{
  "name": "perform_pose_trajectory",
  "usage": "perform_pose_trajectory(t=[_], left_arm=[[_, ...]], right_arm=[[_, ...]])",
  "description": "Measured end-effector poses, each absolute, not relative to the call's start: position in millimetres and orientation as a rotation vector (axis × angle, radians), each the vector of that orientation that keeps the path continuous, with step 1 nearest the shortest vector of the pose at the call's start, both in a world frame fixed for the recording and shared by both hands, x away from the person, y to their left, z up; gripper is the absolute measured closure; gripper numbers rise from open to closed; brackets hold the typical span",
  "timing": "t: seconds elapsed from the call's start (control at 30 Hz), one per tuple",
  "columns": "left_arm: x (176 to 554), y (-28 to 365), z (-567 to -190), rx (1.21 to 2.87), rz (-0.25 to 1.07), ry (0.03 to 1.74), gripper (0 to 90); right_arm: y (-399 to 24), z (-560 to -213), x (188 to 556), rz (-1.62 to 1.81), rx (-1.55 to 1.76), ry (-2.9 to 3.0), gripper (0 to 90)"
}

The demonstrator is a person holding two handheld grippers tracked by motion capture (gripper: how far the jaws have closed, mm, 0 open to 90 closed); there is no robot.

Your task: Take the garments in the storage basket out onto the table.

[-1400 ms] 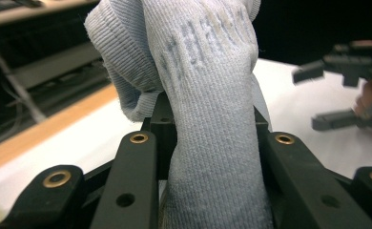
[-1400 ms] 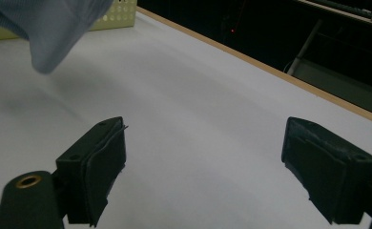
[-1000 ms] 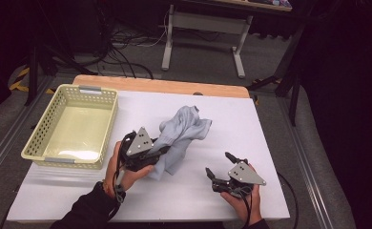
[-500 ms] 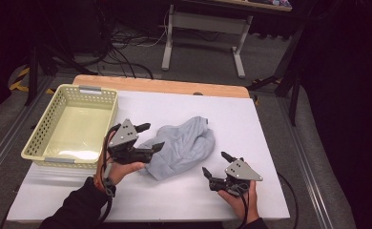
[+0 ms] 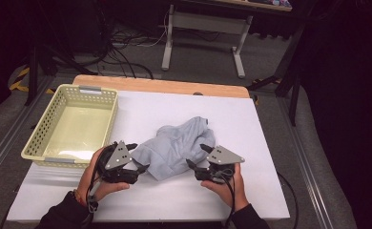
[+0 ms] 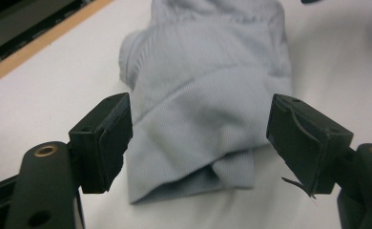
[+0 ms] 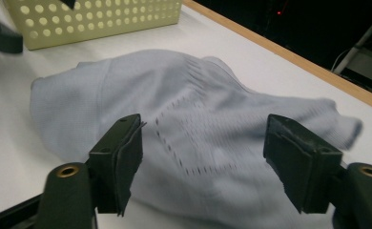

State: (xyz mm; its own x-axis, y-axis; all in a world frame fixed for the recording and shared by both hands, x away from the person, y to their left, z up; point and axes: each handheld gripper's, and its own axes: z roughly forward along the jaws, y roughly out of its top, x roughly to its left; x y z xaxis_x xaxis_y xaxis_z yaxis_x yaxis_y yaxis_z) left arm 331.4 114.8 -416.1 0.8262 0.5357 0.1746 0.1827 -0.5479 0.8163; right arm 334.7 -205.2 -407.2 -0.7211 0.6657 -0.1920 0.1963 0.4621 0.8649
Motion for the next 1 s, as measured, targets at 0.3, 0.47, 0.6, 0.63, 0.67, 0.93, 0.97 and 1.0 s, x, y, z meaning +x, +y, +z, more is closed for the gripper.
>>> perform_pose_trajectory(t=[0.3,0.47,0.6,0.63,0.67,0.93,0.97,1.0], left_arm=[[335,119,-438,2.187,0.501,0.586,25.3],[336,117,-441,2.191,0.498,0.59,25.3],[336,117,-440,2.193,0.505,0.586,25.3],[336,118,-440,2.192,0.505,0.588,25.3],[336,119,-440,2.182,0.498,0.597,25.3],[334,123,-433,2.144,0.514,0.605,25.5],[334,123,-433,2.146,0.516,0.608,25.4],[335,123,-433,2.15,0.514,0.608,25.5]], right_arm=[[-182,-439,347,1.054,0.682,2.336,43.1],[-182,-445,350,1.013,0.686,2.383,49.0],[-181,-445,348,0.985,0.656,2.392,73.8],[-182,-444,348,0.986,0.657,2.385,79.3],[-183,-443,347,0.989,0.66,2.382,82.9],[-193,-430,340,1.037,0.617,2.338,88.1],[-195,-428,339,1.04,0.614,2.327,88.1],[-197,-425,338,1.046,0.614,2.316,88.1]])
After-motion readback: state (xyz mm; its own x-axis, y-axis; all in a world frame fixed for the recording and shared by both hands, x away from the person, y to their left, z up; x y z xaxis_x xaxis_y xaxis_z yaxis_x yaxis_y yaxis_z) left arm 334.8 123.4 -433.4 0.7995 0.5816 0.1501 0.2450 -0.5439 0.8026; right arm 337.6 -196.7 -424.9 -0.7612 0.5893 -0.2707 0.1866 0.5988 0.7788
